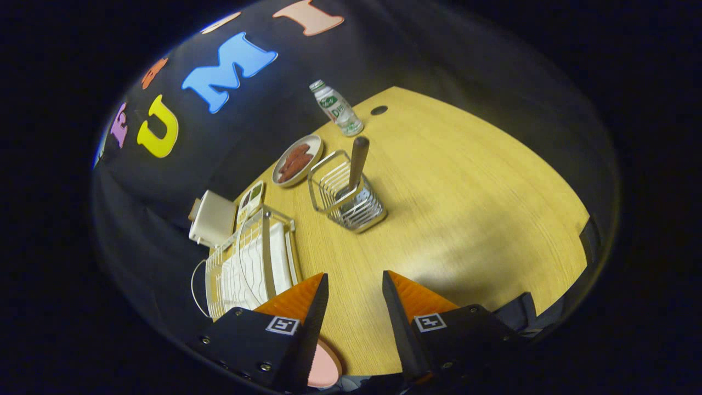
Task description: Take the plate from the dish rack, then take the spoon from the basket and place it into the plate.
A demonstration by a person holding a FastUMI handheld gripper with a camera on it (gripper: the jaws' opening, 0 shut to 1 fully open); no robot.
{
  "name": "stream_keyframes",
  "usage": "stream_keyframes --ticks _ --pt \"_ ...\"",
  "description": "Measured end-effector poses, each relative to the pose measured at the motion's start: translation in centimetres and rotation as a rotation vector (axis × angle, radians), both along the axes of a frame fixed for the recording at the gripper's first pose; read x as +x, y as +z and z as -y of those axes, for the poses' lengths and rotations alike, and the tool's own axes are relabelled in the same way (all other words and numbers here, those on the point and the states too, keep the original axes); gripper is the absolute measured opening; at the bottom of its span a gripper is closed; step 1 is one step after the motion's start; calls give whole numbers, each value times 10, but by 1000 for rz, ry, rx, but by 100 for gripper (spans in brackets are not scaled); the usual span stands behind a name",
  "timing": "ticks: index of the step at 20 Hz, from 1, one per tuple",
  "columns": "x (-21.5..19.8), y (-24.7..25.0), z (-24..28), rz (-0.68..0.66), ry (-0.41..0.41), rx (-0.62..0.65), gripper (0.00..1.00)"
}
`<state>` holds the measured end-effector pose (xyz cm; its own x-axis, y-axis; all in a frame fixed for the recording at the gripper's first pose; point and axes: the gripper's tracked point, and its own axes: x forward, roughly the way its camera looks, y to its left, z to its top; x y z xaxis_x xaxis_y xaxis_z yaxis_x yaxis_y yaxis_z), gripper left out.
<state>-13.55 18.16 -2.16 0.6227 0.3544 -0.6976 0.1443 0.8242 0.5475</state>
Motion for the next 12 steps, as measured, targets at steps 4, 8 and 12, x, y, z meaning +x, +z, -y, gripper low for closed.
stream_keyframes --ticks 4,8,12 --pt "37 14 15 82 -128 -5 61" --pt "62 16 20 114 -221 8 61" --pt "87 11 20 146 -272 13 61"
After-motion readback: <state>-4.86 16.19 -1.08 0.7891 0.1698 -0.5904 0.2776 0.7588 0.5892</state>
